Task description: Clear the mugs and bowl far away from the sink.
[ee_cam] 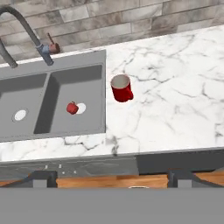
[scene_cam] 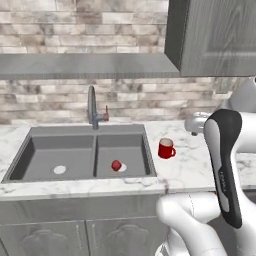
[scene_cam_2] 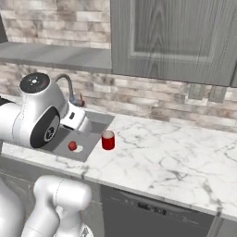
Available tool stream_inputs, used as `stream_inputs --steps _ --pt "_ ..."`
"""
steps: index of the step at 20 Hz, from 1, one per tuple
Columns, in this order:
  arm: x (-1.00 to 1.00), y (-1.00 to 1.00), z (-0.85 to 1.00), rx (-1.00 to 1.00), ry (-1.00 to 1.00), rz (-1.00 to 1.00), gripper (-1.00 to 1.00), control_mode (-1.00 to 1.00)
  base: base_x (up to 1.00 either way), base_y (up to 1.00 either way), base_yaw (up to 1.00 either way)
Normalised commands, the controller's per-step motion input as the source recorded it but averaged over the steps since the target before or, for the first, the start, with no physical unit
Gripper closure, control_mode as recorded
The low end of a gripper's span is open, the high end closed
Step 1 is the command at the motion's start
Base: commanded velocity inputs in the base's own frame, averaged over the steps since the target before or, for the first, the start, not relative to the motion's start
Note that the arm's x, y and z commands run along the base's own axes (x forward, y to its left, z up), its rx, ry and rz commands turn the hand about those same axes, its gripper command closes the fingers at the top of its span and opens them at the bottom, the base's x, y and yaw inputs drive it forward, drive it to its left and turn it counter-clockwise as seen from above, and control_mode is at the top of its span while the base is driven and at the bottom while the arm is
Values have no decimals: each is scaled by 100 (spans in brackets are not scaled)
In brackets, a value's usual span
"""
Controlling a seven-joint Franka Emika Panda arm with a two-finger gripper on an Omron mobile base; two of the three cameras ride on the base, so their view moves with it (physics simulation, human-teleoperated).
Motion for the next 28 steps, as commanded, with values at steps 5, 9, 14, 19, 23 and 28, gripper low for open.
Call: stream_inputs --steps 5,9,14,19,23,28 --pt "0 0 0 0 0 0 -100 100 62 5 -9" --pt "0 0 0 0 0 0 -100 100 24 -19 9" --pt "0 0 0 0 0 0 -100 100 18 -11 -4" --pt "0 0 0 0 0 0 -100 100 17 -3 -44" --pt "0 0 0 0 0 0 -100 100 41 0 -34" --pt "0 0 0 0 0 0 -100 100 38 0 -4"
